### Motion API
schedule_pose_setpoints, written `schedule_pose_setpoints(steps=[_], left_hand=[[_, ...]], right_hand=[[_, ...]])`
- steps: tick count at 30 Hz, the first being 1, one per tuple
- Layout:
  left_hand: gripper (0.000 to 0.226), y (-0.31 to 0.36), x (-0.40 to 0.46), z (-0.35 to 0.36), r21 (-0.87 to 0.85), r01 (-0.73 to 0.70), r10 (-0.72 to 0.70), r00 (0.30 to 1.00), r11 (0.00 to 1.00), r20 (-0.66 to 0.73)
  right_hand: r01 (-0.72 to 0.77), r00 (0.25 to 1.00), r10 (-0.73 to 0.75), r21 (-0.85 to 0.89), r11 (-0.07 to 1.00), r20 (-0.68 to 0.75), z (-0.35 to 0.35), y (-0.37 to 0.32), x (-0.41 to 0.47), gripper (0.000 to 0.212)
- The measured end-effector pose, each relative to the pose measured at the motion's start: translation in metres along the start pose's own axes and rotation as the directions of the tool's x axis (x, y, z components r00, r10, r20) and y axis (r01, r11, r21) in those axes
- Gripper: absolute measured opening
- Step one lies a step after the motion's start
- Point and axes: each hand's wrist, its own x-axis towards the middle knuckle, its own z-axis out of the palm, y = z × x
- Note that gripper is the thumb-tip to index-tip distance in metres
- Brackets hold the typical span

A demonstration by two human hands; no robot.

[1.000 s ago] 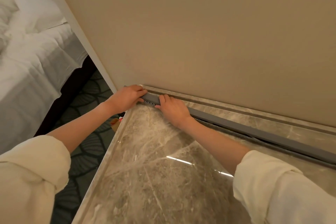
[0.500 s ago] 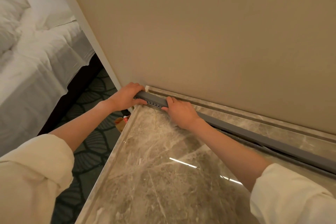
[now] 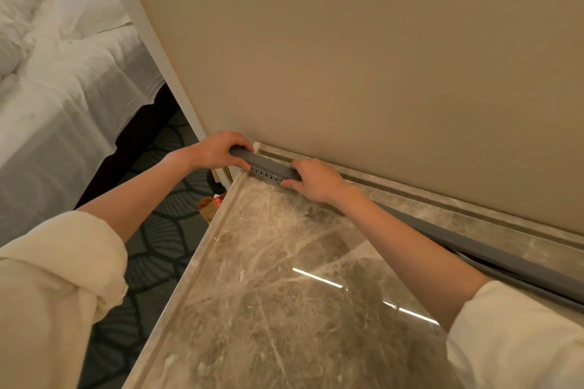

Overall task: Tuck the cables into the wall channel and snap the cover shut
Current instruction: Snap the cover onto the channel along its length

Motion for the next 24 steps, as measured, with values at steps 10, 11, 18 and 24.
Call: schedule_pose_setpoints(steps=[10, 11, 18, 24], left_hand=[[0.034, 0.003, -0.029, 0.030, 0.362, -0.180, 0.289, 0.917, 0.915, -0.275], [0.034, 0.004, -0.031, 0.035, 0.429, -0.186, 0.330, 0.897, 0.884, -0.292], [0.030, 0.006, -0.035, 0.050, 0.542, -0.171, 0.446, 0.785, 0.823, -0.430], [0.030, 0.000, -0.032, 0.060, 0.441, -0.176, 0.420, 0.721, 0.880, -0.551]], right_hand=[[0.044, 0.979, -0.098, -0.281, 0.959, -0.180, 0.031, -0.005, -0.013, 0.034], [0.050, 0.971, -0.115, -0.296, 0.954, -0.208, 0.035, -0.004, -0.015, 0.034], [-0.159, 0.986, 0.164, 0.155, 0.975, -0.020, 0.015, -0.017, 0.009, 0.060], [-0.360, 0.917, 0.389, 0.239, 0.902, -0.088, 0.018, -0.043, 0.047, 0.056]])
